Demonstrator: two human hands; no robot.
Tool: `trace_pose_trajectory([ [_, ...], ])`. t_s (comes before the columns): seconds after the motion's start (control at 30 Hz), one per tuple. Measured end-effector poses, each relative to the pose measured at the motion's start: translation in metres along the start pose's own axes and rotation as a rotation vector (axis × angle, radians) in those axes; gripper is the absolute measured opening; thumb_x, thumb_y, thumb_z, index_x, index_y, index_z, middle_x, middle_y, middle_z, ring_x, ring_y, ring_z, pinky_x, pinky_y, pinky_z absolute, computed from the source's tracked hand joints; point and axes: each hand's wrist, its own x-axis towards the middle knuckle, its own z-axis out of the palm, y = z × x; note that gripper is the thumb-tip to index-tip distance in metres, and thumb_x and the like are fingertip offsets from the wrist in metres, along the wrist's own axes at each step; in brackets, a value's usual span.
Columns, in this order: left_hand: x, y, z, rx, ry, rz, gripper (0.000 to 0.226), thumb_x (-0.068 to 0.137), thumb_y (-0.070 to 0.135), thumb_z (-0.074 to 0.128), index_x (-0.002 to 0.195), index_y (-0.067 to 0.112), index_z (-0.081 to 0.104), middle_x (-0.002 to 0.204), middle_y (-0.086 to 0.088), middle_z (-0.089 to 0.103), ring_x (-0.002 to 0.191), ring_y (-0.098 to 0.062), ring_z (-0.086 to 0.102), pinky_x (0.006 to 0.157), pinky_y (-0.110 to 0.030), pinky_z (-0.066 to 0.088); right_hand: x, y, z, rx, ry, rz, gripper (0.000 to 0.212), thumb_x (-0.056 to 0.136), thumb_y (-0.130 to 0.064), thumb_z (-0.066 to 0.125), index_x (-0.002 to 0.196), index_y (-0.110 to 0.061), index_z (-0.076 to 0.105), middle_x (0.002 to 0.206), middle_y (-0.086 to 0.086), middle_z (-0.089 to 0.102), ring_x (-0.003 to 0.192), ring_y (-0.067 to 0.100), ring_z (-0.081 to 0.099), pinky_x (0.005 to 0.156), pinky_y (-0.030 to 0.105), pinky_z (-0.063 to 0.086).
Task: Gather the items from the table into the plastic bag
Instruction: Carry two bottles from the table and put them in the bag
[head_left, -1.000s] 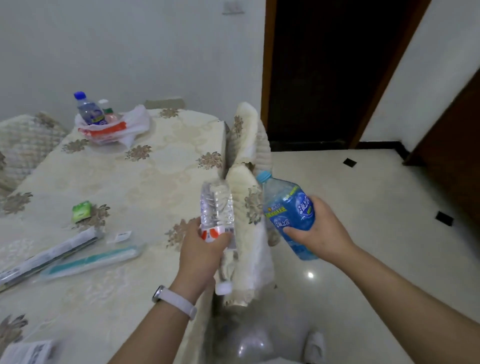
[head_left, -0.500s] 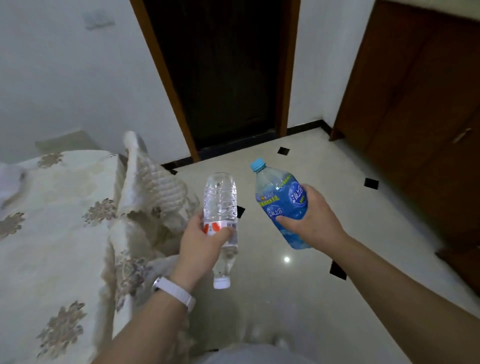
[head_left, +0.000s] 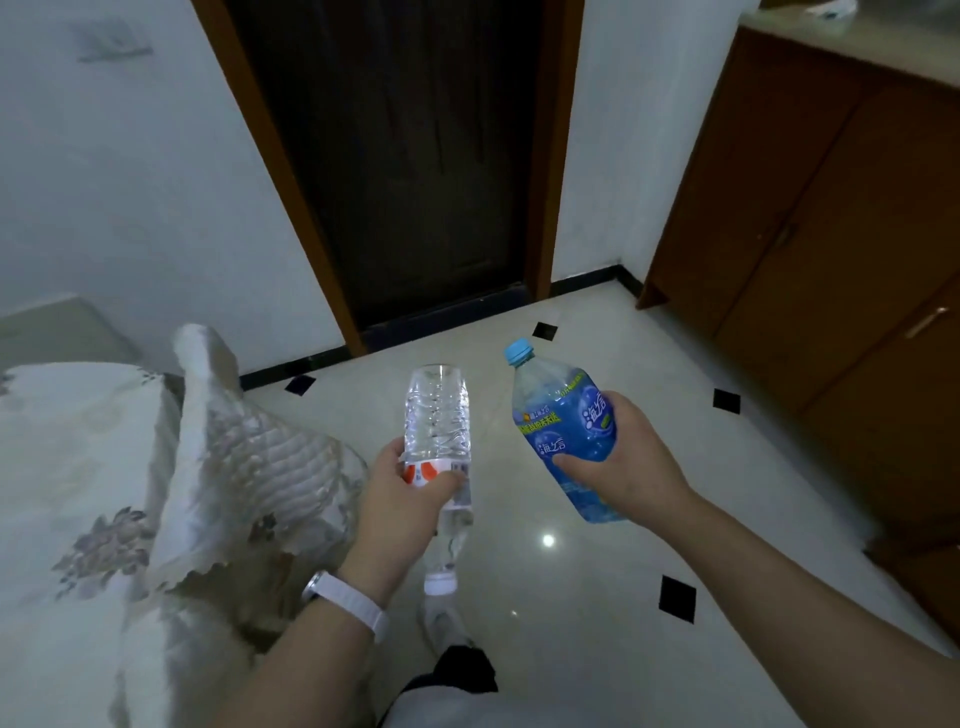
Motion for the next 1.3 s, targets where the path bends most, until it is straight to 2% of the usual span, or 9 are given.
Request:
trace_pose_trajectory([
  [0.17,0.105,0.018,-0.031,-0.055,0.034,-0.014,0.048,0.082,0.014,0.074,0.124,0.022,0.052,0.098,0.005,0.071,0.081,-0.011,0.070,0.059,-0.016,0.050,0.099,-0.053,0.039,-0.046,-0.050,-0.028,0.077,0.058,-0.050,0.084,0.122,-0.036,0.044,0.113,-0.012,0.056,0.099,0.007,0.059,0.084,0.034,0.056],
  [0.3,0.176,0.045,-0.065,-0.025,0.055,0.018,0.055,0.082,0.023,0.074,0.132,0.023,0.050,0.103,0.006,0.068,0.085,-0.011,0.069,0.066,-0.023,0.054,0.165,-0.109,0.060,-0.070,-0.030,-0.083,0.078,0.062,-0.047,0.085,0.125,-0.036,0.042,0.115,-0.014,0.055,0.101,0.005,0.058,0.084,0.029,0.053],
  [0.6,0.280,0.067,-0.102,-0.020,0.106,0.011,0.055,0.083,0.022,0.074,0.132,0.022,0.050,0.104,0.006,0.070,0.080,-0.004,0.069,0.061,-0.016,0.051,0.276,-0.155,0.110,-0.040,-0.106,-0.141,0.075,0.066,-0.040,0.086,0.126,-0.035,0.041,0.116,-0.013,0.055,0.103,0.005,0.058,0.081,0.023,0.051],
  [0.73,0.331,0.072,-0.109,-0.027,0.173,-0.029,0.049,0.082,0.019,0.074,0.126,0.025,0.055,0.100,0.008,0.071,0.075,0.002,0.068,0.056,-0.009,0.047,0.338,-0.156,0.134,-0.034,-0.156,-0.160,0.075,0.057,-0.052,0.083,0.118,-0.043,0.042,0.115,-0.012,0.057,0.101,0.005,0.059,0.086,0.035,0.055],
  [0.9,0.410,0.093,-0.113,-0.024,0.275,-0.058,0.040,0.083,0.018,0.074,0.114,0.031,0.053,0.098,0.010,0.069,0.081,-0.004,0.067,0.063,-0.018,0.045,0.444,-0.169,0.167,0.003,-0.226,-0.195,0.066,0.058,-0.053,0.083,0.110,-0.043,0.043,0.109,-0.014,0.058,0.099,0.006,0.060,0.085,0.037,0.055],
  [1.0,0.464,0.118,-0.112,-0.022,0.323,-0.070,0.042,0.083,0.020,0.074,0.120,0.027,0.054,0.099,0.009,0.069,0.086,-0.009,0.067,0.068,-0.024,0.048,0.514,-0.186,0.182,0.031,-0.273,-0.238,0.076,0.052,-0.063,0.077,0.117,-0.039,0.045,0.112,-0.012,0.058,0.100,0.006,0.059,0.087,0.039,0.055],
  [1.1,0.513,0.146,-0.111,-0.011,0.377,-0.074,0.045,0.081,0.021,0.075,0.122,0.024,0.057,0.099,0.007,0.072,0.085,-0.009,0.069,0.071,-0.026,0.051,0.578,-0.205,0.188,0.054,-0.317,-0.266,0.082,0.051,-0.065,0.076,0.122,-0.038,0.045,0.115,-0.012,0.057,0.103,0.007,0.059,0.088,0.040,0.055],
  [1.23,0.564,0.172,-0.112,-0.068,0.444,-0.045,0.045,0.079,0.020,0.077,0.120,0.026,0.059,0.100,0.005,0.074,0.088,-0.014,0.072,0.083,-0.040,0.057,0.649,-0.229,0.194,0.067,-0.373,-0.317,0.087,0.051,-0.064,0.075,0.127,-0.036,0.043,0.119,-0.011,0.055,0.106,0.007,0.058,0.091,0.038,0.053],
  [1.3,0.578,0.179,-0.115,-0.073,0.482,-0.055,0.047,0.079,0.019,0.077,0.122,0.023,0.057,0.100,0.005,0.074,0.086,-0.012,0.072,0.081,-0.036,0.058,0.674,-0.237,0.200,0.079,-0.413,-0.327,0.085,0.051,-0.062,0.076,0.126,-0.037,0.044,0.119,-0.012,0.056,0.106,0.007,0.058,0.091,0.039,0.054],
])
